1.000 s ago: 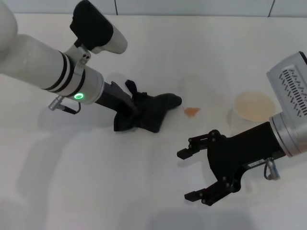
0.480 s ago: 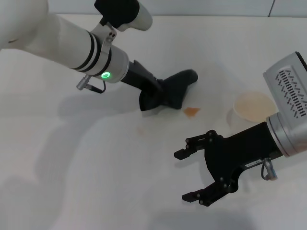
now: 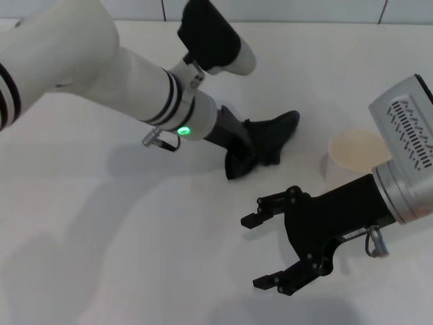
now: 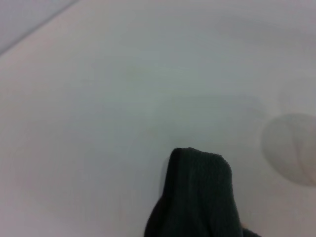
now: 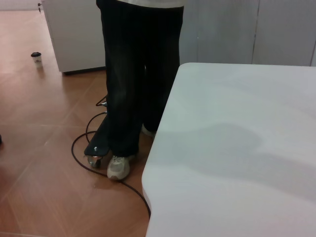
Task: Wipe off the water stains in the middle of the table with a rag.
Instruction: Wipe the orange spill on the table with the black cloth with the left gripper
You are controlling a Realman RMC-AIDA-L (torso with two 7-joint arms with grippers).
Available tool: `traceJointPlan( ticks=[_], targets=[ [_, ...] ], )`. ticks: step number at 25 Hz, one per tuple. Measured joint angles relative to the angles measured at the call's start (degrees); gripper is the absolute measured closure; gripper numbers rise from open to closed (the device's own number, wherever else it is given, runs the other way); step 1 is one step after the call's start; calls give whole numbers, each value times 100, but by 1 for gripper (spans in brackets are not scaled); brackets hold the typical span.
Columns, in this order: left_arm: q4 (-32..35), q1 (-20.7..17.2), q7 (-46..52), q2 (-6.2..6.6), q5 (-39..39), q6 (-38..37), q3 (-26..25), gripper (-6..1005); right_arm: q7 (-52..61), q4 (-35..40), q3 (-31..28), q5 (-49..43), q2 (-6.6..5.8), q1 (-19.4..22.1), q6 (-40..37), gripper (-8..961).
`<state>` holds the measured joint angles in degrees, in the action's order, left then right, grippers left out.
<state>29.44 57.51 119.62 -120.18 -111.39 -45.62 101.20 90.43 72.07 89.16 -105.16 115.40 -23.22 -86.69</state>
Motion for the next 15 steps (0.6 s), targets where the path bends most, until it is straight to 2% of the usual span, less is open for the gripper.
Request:
traceJointPlan(
  ticks=[9, 15],
  targets=[
    [645, -287, 20, 13, 329, -352, 548, 909, -8, 1, 3, 17, 0, 38, -38, 96],
    [484, -334, 47, 41, 278, -297, 519, 909, -7, 1, -21, 21, 0, 54, -52, 96]
  ],
)
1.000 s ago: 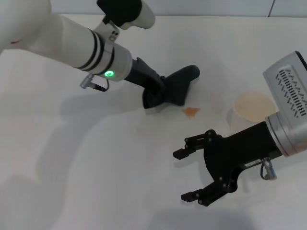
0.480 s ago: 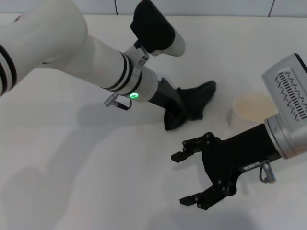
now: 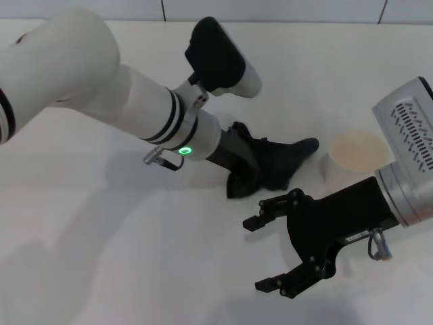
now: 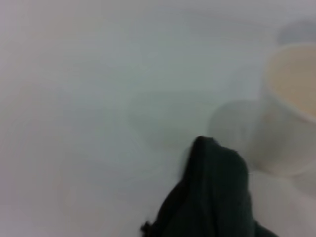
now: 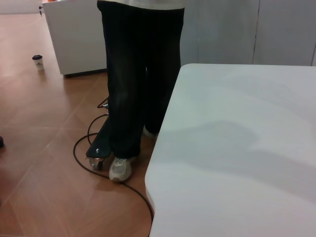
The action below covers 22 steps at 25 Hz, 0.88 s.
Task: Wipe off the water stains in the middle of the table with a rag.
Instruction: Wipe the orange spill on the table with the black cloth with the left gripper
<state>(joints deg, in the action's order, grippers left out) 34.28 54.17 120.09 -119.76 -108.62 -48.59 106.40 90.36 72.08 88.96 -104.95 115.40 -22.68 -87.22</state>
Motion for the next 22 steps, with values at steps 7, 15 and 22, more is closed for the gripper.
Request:
traceJointPlan(
  ticks=[7, 15, 22],
  targets=[
    [-265, -5, 18, 47, -561, 218, -685, 910, 15, -1, -12, 1, 0, 7, -7, 96],
    [-256, 6, -13, 59, -928, 208, -1346, 910, 19, -26, -6, 1, 0, -14, 19, 96],
    [-183, 144, -102, -13, -582, 129, -769, 904, -1, -27, 25, 2, 0, -42, 58, 96]
  ],
)
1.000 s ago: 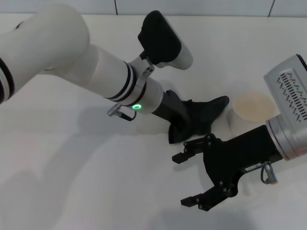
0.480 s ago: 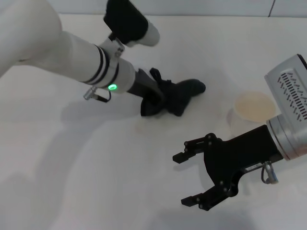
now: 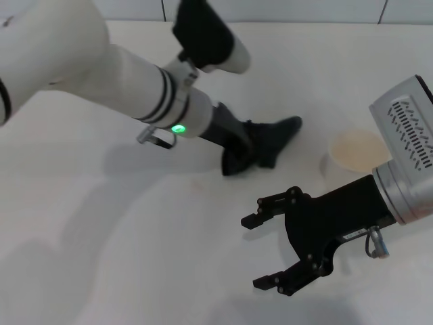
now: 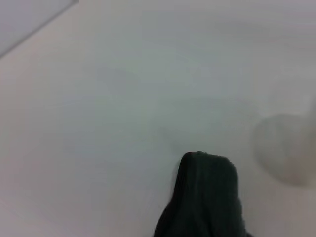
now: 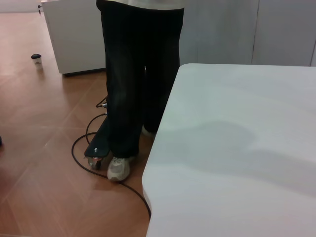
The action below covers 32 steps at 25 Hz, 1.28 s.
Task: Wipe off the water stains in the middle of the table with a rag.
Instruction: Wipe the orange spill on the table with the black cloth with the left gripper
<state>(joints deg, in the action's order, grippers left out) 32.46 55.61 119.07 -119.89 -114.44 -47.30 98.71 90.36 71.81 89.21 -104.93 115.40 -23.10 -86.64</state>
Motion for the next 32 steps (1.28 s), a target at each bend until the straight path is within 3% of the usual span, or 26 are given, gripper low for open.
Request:
traceJointPlan(
  ticks=[4, 7, 16, 26, 32],
  targets=[
    [224, 43, -14, -6, 540, 6, 671, 896, -1, -20, 1, 0, 0, -2, 4, 96],
    [340, 1, -13, -11, 596, 90, 869, 890, -1, -20, 1, 1, 0, -2, 6, 96],
    [217, -158, -6, 68, 216, -141, 369, 872, 5, -1, -196, -33, -20, 97, 10, 96],
    [2743, -2101, -84, 82, -1073, -1832, -351, 852, -14, -38, -832, -146, -38, 148, 23, 96],
    [3993, -2891, -83, 81, -1746, -2805, -598, 840, 15, -61, -1079, -265, -38, 212, 37, 96]
  ],
)
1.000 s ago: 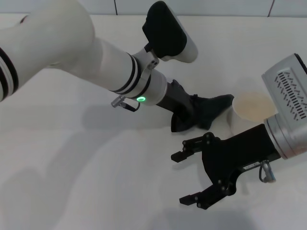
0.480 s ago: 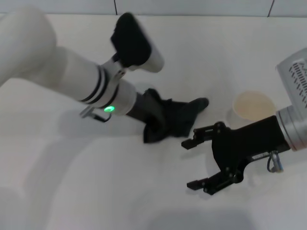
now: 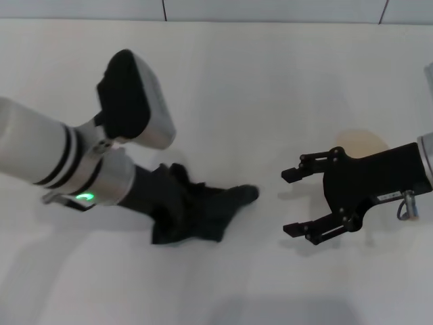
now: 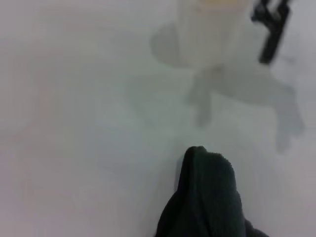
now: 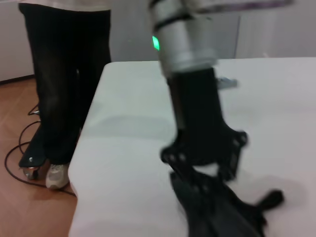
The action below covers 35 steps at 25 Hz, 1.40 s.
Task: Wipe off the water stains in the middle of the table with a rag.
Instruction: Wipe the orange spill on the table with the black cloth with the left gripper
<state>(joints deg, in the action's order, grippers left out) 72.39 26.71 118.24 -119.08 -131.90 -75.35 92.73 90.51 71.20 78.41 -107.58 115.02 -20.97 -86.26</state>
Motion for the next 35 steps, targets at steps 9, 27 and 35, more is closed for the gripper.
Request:
traceJointPlan(
  ticks=[9, 27, 35],
  targets=[
    [506, -573, 16, -23, -581, -267, -1171, 821, 4, -46, -53, -28, 7, 51, -28, 96],
    [-724, 557, -182, -55, 415, 518, -242, 785, 19, 8, -157, -26, 5, 228, 19, 96],
    [-383, -90, -301, -20, 713, 586, -624, 769, 0, 29, -365, -26, -6, 313, -109, 96]
  ],
)
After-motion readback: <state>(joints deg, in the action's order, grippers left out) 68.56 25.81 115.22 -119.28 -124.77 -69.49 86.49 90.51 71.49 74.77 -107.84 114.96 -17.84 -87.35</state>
